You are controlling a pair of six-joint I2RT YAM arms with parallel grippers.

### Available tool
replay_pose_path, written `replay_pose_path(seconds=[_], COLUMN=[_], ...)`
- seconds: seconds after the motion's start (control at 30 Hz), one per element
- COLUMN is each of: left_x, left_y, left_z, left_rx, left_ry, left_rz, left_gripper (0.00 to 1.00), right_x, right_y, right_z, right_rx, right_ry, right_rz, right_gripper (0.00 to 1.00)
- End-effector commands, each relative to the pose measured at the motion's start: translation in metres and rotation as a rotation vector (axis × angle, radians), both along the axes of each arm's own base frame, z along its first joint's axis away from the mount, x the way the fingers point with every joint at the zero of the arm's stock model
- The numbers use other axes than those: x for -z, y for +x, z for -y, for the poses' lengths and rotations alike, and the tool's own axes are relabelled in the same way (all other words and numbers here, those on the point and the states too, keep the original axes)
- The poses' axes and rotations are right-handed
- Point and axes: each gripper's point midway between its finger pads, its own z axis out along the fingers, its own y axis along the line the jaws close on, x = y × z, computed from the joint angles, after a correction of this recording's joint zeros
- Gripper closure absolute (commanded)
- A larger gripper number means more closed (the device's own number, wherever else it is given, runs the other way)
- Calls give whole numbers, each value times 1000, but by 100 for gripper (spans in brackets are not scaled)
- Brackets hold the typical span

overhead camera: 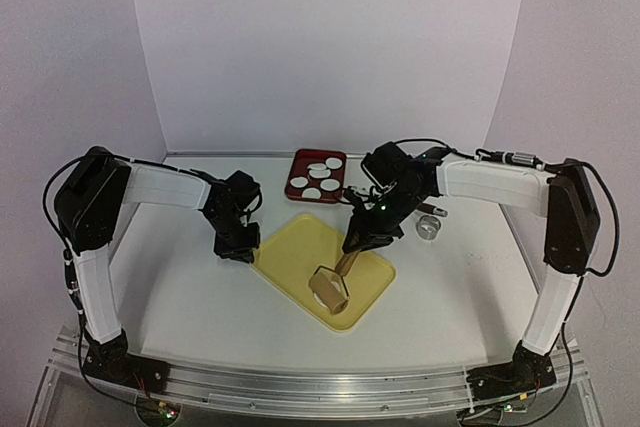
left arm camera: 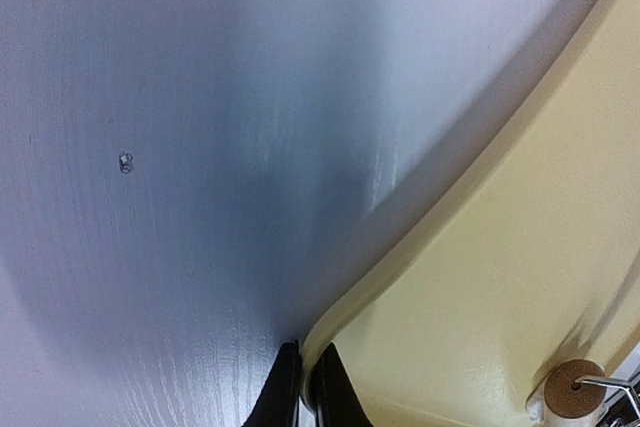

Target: Roll out the dumpling wrappers from the dough

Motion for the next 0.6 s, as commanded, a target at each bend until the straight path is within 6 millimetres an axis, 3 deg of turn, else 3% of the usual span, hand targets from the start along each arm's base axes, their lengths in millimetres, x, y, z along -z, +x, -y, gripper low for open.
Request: replay_pose_path(seconds=[0.0, 0.57], left_x=[16, 15], left_y=[-12, -12], left_z=[0, 0], left_rx=[42, 48], left_ry=[34, 38], left_rz=[-45, -46], left_gripper=[100, 100], right_x=[122, 133], right_y=[-49, -64], right_z=[90, 89], right_rx=[-86, -116], right_ry=[-576, -608], right_rz=[-89, -92], right_gripper=[100, 100])
